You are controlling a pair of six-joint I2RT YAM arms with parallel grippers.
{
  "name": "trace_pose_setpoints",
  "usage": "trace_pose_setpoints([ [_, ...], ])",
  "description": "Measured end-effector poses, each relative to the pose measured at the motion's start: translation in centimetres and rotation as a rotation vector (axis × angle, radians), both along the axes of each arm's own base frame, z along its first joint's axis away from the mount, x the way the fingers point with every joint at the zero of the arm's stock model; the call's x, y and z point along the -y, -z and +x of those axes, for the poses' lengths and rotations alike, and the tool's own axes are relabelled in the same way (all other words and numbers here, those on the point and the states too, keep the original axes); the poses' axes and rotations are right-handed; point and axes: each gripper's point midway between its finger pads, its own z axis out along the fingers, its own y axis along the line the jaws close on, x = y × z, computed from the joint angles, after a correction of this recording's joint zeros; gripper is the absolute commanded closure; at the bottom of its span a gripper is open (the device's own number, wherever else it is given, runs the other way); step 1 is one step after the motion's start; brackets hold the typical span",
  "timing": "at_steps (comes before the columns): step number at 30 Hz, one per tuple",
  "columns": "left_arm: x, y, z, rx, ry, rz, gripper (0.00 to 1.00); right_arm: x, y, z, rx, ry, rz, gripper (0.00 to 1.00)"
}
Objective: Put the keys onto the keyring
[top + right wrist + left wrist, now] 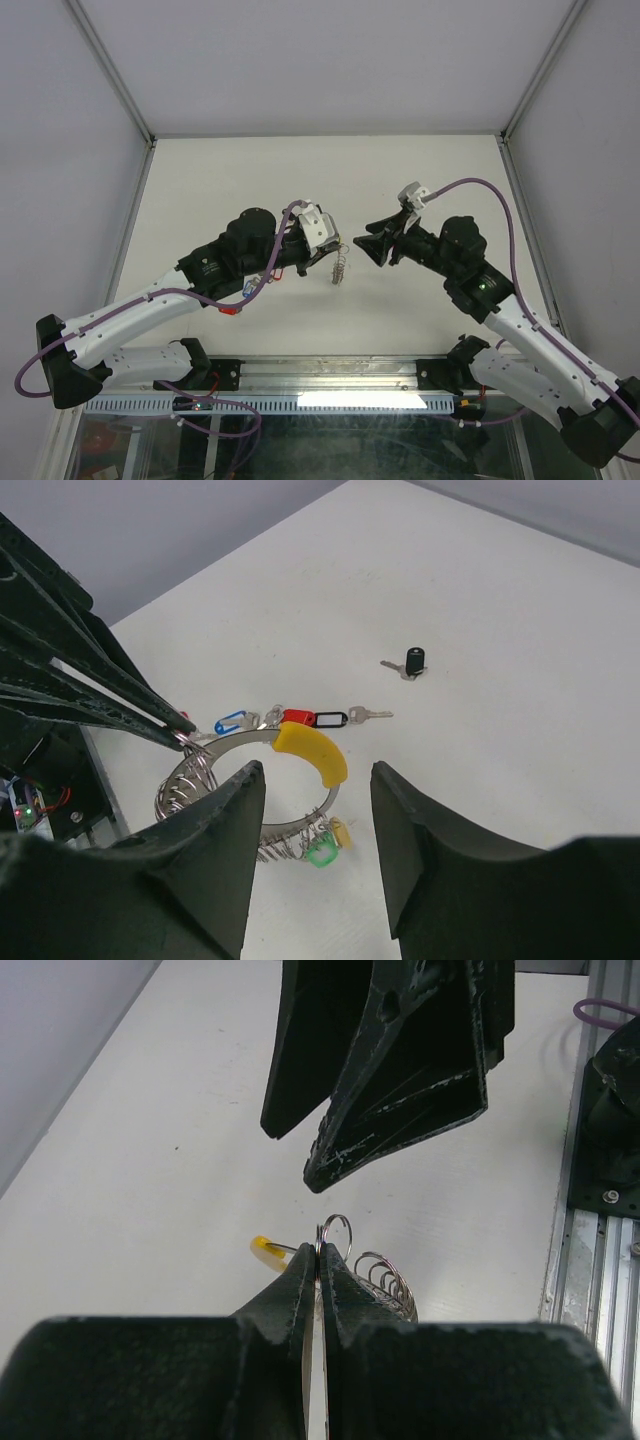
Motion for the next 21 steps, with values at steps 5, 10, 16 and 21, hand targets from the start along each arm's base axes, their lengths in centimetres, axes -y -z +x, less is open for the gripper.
trace_pose_setpoints([
  [5, 0.0, 0.0, -0.1, -0.001, 0.003, 0.000, 1.00, -0.9, 1.8, 0.1, -0.053, -0.040, -0.030, 0.50],
  [10, 0.0, 0.0, -0.1, -0.001, 0.003, -0.001, 1.00, -1.6, 2.0, -0.8, -0.069, -0.104, -0.028, 0.50],
  [16, 0.0, 0.0, -0.1, -0.002, 0.003, -0.001, 1.00, -1.8, 0.5, -2.1, -0.030, -0.169, 0.007, 0.50],
  [21, 0.0, 0.0, -0.1, -0.003, 0.003, -0.001, 1.00, -2.1, 0.1, -3.0, -0.022, -0.221, 0.018, 0.50],
])
